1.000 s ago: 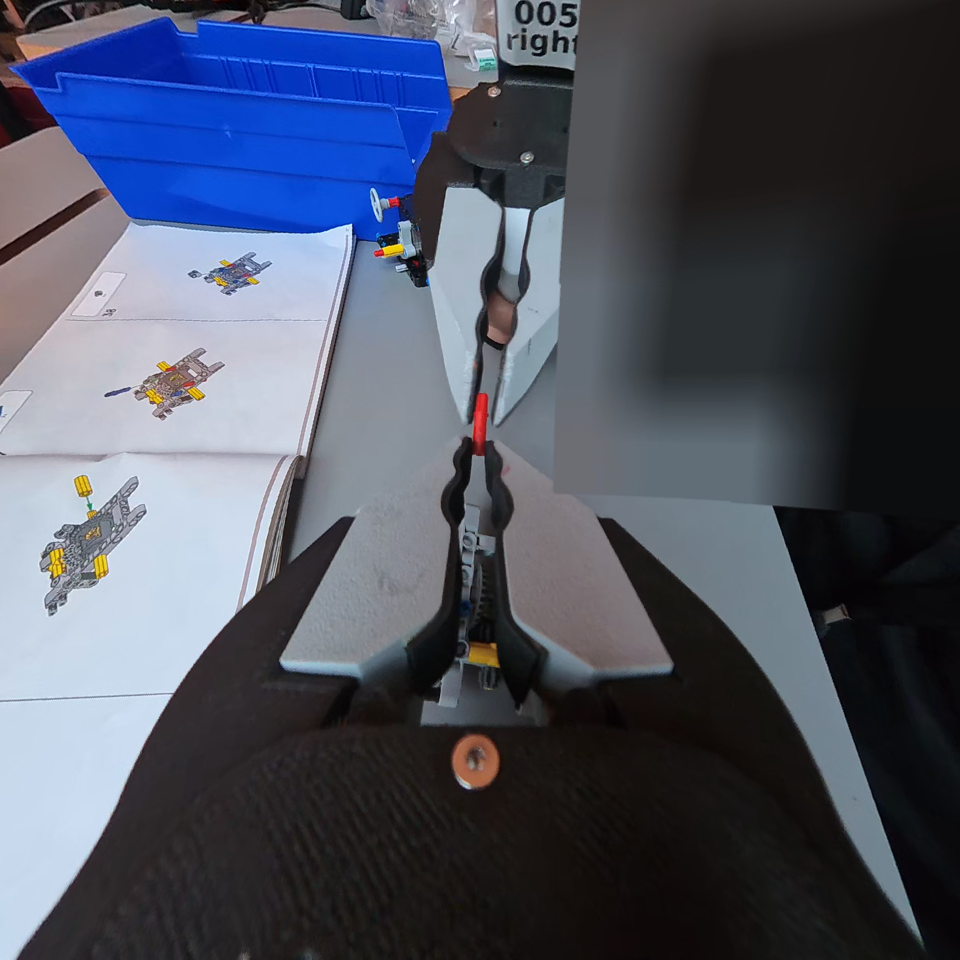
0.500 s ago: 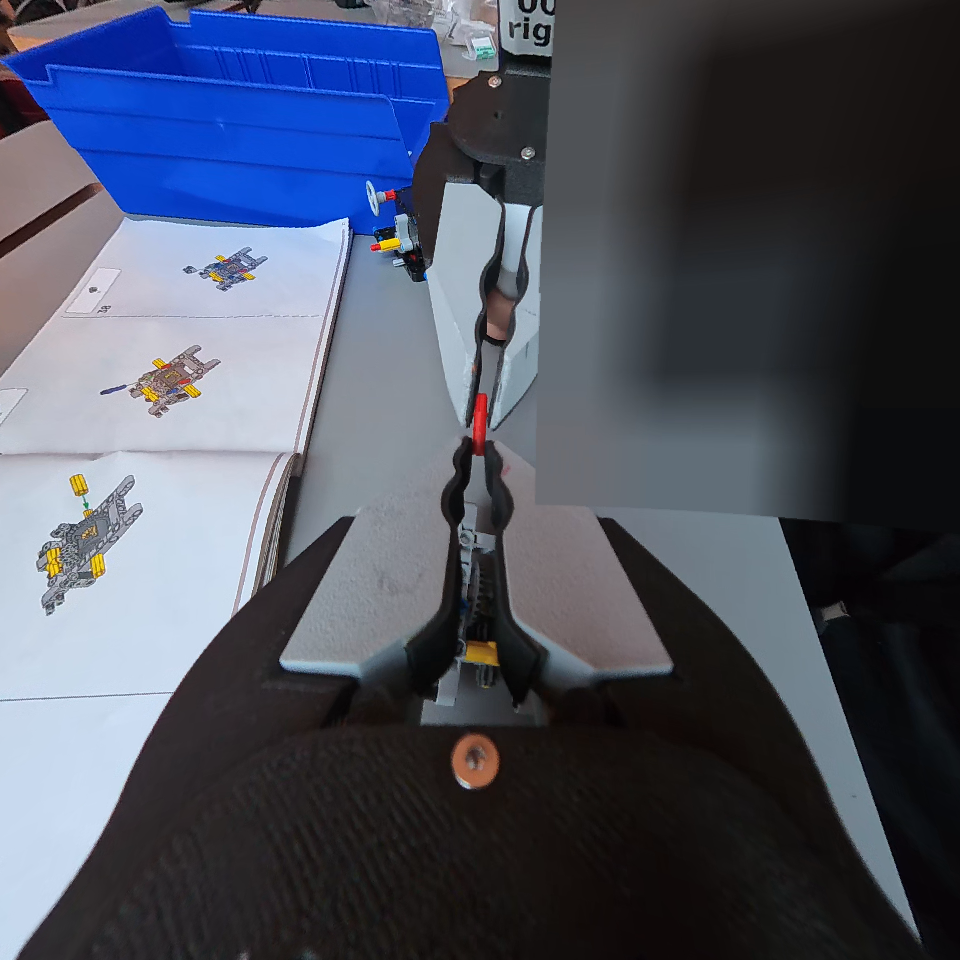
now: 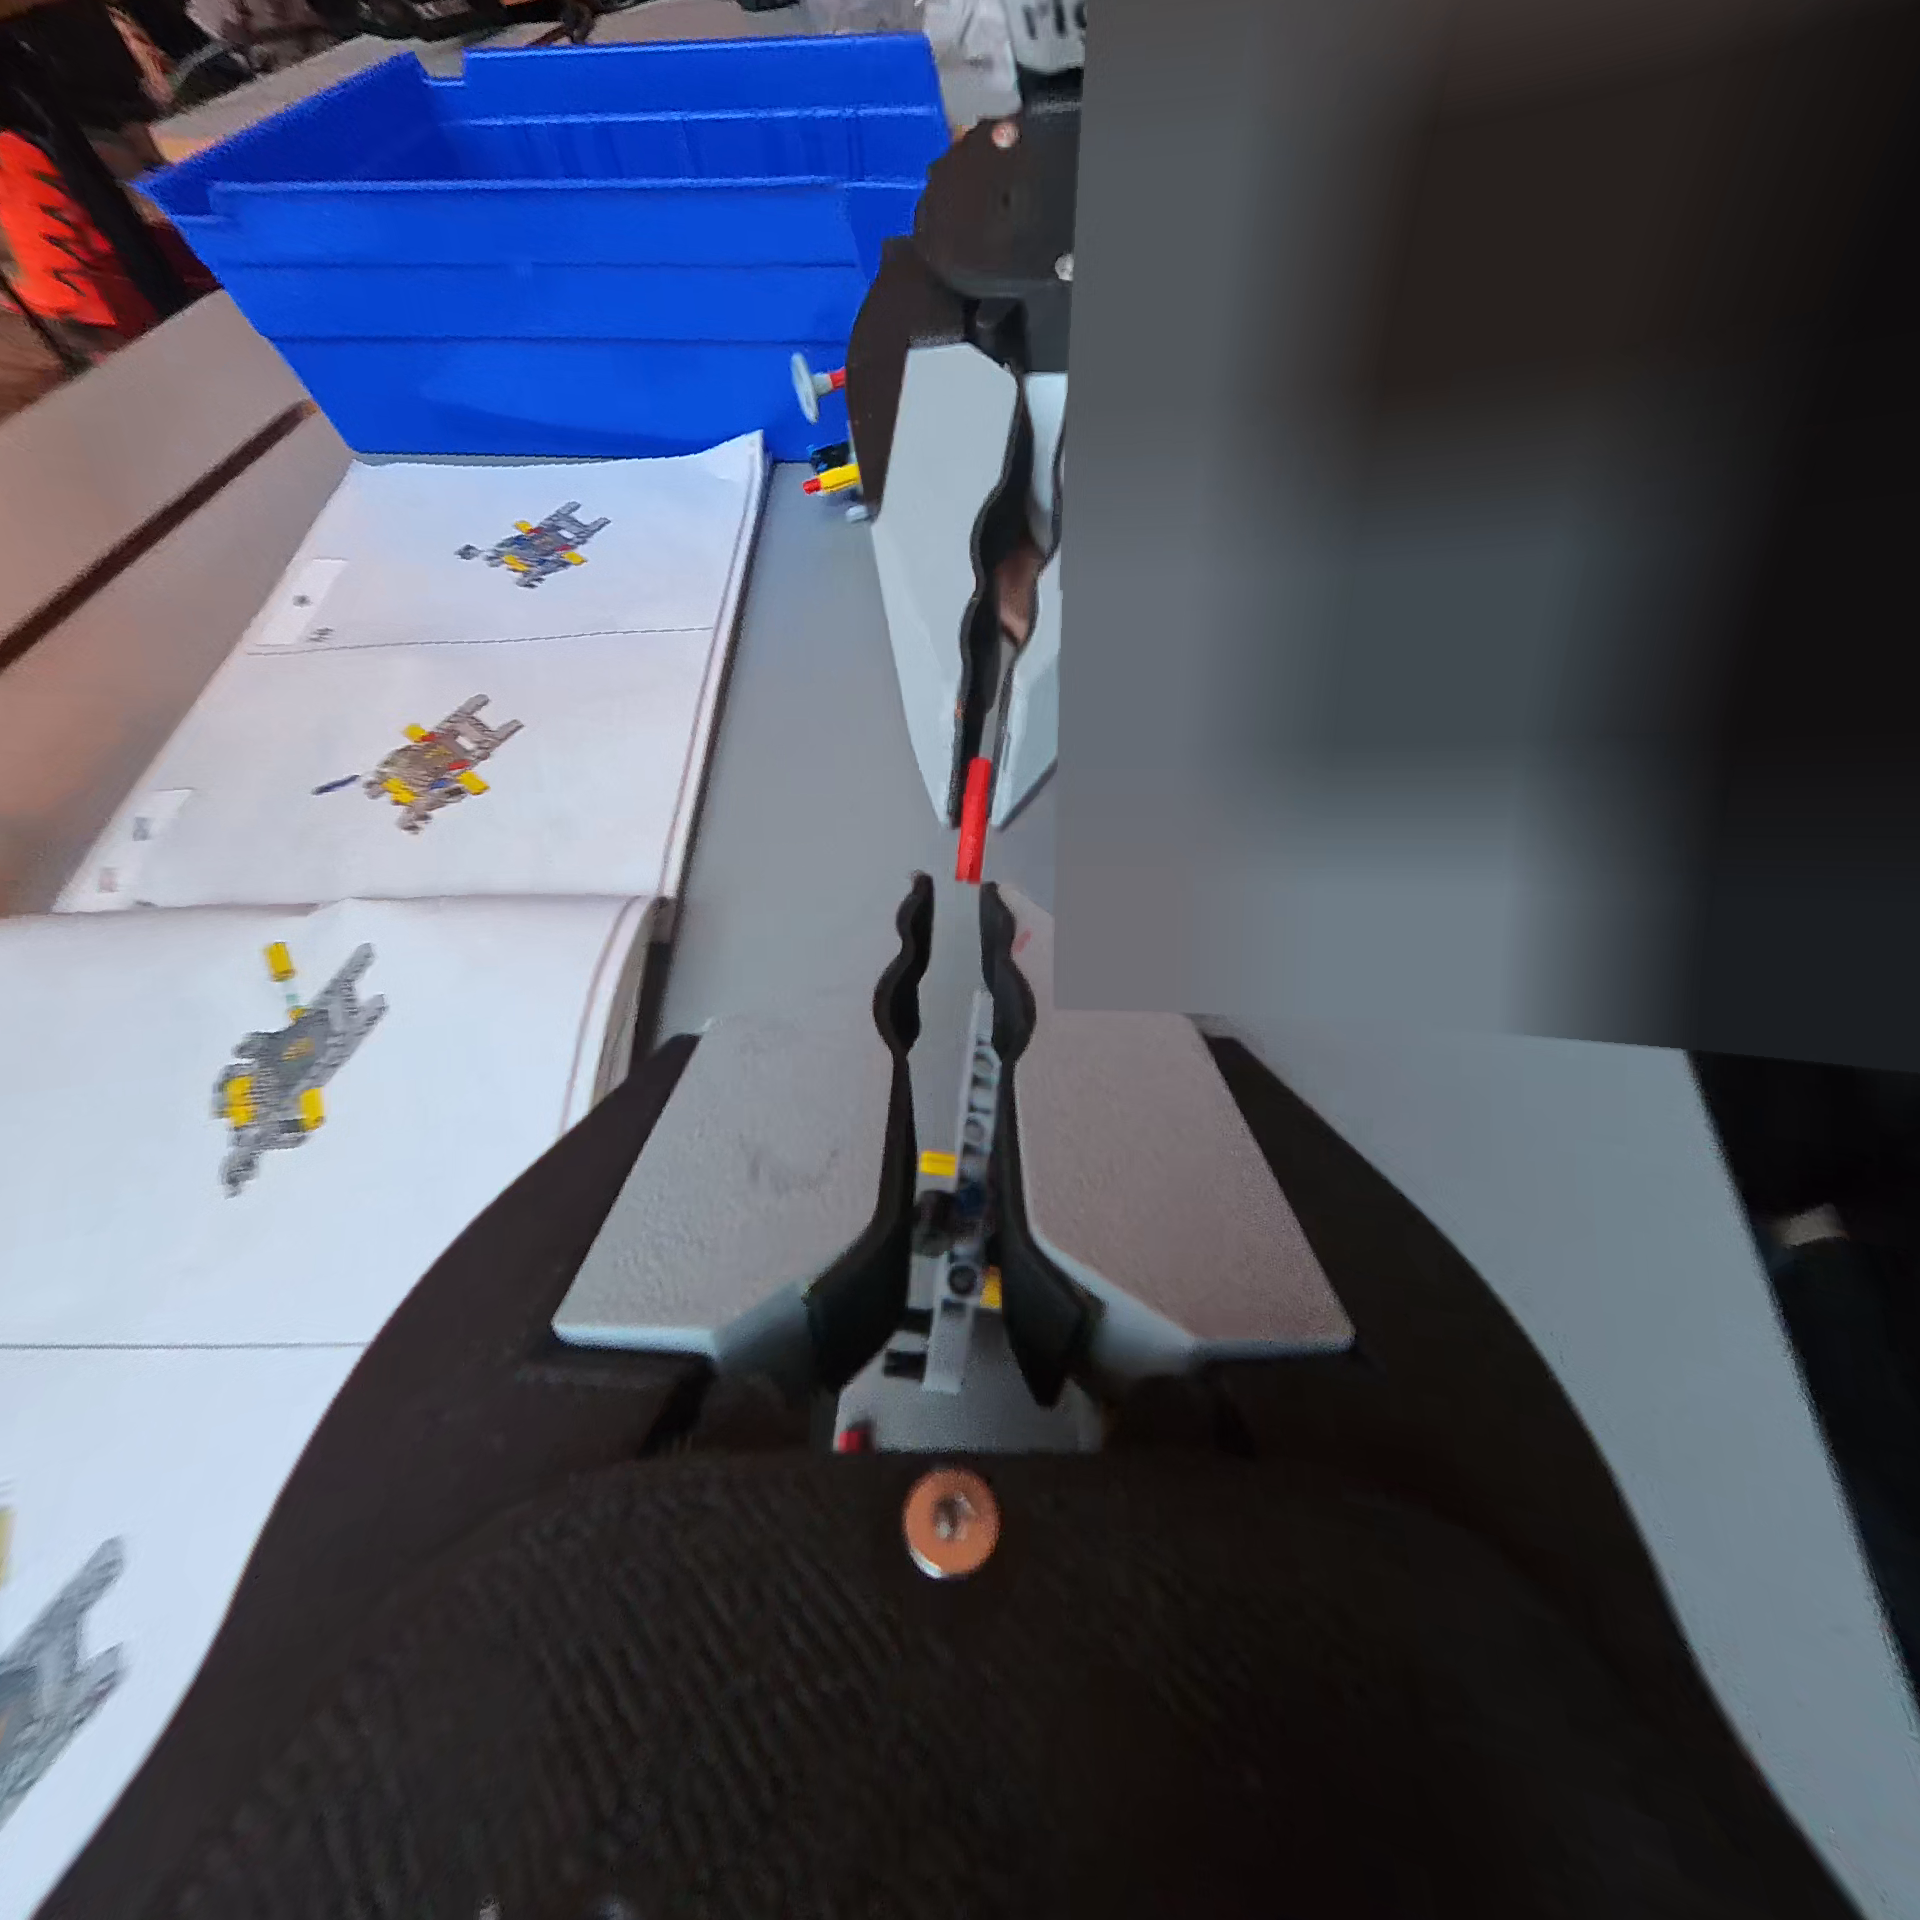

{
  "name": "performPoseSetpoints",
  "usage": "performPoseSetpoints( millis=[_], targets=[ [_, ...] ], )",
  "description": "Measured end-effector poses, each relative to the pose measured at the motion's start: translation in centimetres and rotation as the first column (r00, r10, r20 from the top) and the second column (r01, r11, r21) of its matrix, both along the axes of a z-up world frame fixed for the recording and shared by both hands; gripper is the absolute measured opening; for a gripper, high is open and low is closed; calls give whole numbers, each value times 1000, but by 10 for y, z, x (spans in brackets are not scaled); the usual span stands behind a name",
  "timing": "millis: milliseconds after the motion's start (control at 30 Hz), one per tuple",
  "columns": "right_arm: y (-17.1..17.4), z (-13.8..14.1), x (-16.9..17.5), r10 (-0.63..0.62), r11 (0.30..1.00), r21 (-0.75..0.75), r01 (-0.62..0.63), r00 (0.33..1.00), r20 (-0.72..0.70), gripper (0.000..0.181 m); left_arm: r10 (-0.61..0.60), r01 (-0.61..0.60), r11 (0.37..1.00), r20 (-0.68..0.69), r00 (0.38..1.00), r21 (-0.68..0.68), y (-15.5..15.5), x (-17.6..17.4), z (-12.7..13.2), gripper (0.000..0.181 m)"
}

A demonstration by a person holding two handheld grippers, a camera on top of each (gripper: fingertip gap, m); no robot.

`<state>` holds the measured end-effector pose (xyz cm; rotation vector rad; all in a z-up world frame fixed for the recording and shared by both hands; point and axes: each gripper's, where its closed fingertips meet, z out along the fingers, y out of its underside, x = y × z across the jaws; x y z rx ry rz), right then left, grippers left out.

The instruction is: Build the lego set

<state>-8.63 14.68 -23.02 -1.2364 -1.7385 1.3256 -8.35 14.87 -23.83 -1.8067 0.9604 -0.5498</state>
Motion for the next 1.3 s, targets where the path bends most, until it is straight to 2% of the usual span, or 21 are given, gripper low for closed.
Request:
performPoseSetpoints(
  millis=[33,133,267,433,833,1300],
  targets=[
    [2,0,0,-3,1000,-31,3,1000,4,1,12,-10,999,-45,999,35,1,-1,-2,5],
    [6,0,0,-16,996,-88,18,1000,22,1,19,-8,995,-110,994,97,1,1,-4,4],
    [6,-2,-1,-12,994,-111,16,999,42,1,57,-41,991,-122,991,131,5,-2,-1,7],
    [4,-1,-1,-13,994,-104,17,999,36,1,52,-31,987,-130,990,159,4,0,1,2],
    [4,-2,-3,-17,994,-108,21,999,37,1,61,-40,988,-139,988,150,5,-1,0,2],
    [2,3,-3,-27,996,-80,27,1000,1,1,107,-64,977,-208,972,205,4,-1,4,1]
  ],
)
